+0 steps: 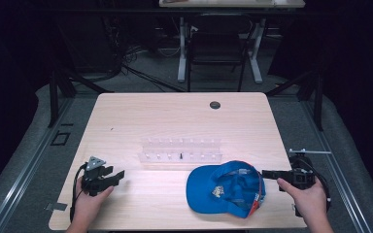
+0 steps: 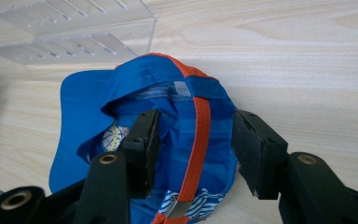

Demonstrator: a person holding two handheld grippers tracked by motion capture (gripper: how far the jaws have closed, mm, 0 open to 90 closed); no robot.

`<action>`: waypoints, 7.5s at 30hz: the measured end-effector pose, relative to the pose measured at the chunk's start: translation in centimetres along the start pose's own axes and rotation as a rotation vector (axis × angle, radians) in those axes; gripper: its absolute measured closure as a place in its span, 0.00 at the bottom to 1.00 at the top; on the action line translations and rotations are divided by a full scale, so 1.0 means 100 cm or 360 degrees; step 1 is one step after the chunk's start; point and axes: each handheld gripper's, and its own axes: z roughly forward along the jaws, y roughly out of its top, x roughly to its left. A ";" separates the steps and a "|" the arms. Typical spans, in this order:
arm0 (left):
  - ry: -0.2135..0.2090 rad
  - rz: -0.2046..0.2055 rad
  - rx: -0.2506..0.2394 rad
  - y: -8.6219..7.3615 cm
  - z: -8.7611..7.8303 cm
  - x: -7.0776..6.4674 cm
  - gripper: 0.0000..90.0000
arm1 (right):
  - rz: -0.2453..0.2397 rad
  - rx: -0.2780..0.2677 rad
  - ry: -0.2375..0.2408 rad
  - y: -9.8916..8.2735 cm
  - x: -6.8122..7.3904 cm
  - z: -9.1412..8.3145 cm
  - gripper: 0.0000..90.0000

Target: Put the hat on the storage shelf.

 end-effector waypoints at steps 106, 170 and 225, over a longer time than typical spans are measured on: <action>-0.0006 0.0001 -0.0006 -0.001 0.000 0.000 0.49 | -0.0206 0.0424 0.0175 0.069 0.088 -0.023 0.86; -0.0029 0.0002 -0.0012 0.000 0.001 0.000 0.47 | 0.0052 0.0225 0.1037 0.153 0.177 -0.043 0.87; -0.0056 0.0022 0.0002 0.000 0.002 -0.002 0.45 | 0.0226 0.0055 0.0874 0.186 0.200 0.008 0.86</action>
